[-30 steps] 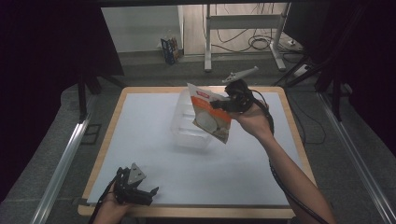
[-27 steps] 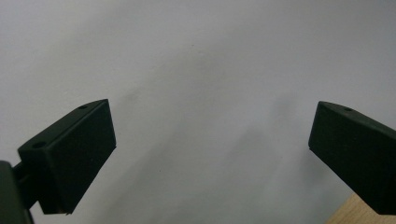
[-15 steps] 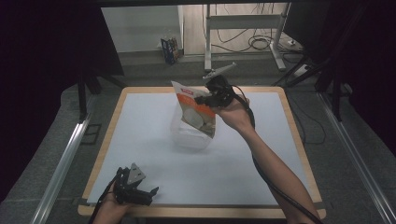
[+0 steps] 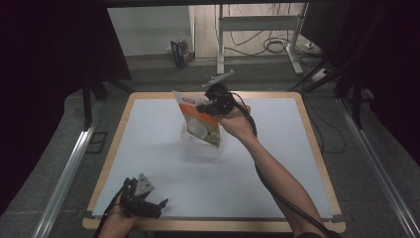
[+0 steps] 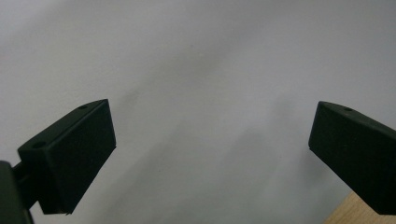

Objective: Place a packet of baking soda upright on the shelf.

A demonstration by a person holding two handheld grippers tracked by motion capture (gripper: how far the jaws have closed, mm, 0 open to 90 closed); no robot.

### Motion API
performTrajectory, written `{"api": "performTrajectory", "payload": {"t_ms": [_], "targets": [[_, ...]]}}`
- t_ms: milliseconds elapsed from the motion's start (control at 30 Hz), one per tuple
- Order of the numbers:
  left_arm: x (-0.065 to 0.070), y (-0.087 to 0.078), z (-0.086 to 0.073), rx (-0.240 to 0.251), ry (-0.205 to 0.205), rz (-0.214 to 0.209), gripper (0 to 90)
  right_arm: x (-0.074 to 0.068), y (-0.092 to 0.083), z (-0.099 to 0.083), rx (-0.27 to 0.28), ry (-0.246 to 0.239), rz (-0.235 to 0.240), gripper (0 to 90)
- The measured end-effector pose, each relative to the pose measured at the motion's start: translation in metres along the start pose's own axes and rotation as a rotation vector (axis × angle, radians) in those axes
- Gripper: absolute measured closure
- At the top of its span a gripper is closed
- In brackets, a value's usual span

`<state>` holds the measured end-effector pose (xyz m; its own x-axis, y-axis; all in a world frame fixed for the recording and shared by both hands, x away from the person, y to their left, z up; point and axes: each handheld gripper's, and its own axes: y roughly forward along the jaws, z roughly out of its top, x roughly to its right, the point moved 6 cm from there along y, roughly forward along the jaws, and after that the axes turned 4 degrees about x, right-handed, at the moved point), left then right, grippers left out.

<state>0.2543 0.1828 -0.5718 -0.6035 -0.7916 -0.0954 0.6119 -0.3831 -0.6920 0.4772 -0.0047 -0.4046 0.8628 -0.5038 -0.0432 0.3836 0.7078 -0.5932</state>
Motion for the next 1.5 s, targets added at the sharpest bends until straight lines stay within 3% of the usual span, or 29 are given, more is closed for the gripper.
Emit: {"api": "performTrajectory", "payload": {"t_ms": [367,500,767,867,1033,1500], "targets": [[0.0,0.0,0.0,-0.001,0.002,0.0,0.7,0.001,0.018,-0.032,-0.025,0.009,0.019,88.2],[0.0,0.0,0.0,-0.003,0.004,0.001,0.7,0.006,0.015,-0.039,-0.006,0.029,0.024,88.1],[0.001,0.001,0.0,-0.01,0.01,0.004,0.7,0.022,0.006,-0.062,-0.05,0.056,0.007,87.9],[0.001,0.001,0.0,-0.011,0.009,0.004,0.7,0.023,0.005,-0.064,-0.052,0.062,0.011,87.9],[0.001,0.001,0.0,-0.007,0.004,0.002,0.7,0.017,0.006,-0.06,-0.068,0.025,-0.009,86.8],[0.001,0.001,0.0,-0.013,0.014,0.005,0.7,0.015,-0.005,-0.052,-0.033,-0.005,-0.041,45.6]]}}
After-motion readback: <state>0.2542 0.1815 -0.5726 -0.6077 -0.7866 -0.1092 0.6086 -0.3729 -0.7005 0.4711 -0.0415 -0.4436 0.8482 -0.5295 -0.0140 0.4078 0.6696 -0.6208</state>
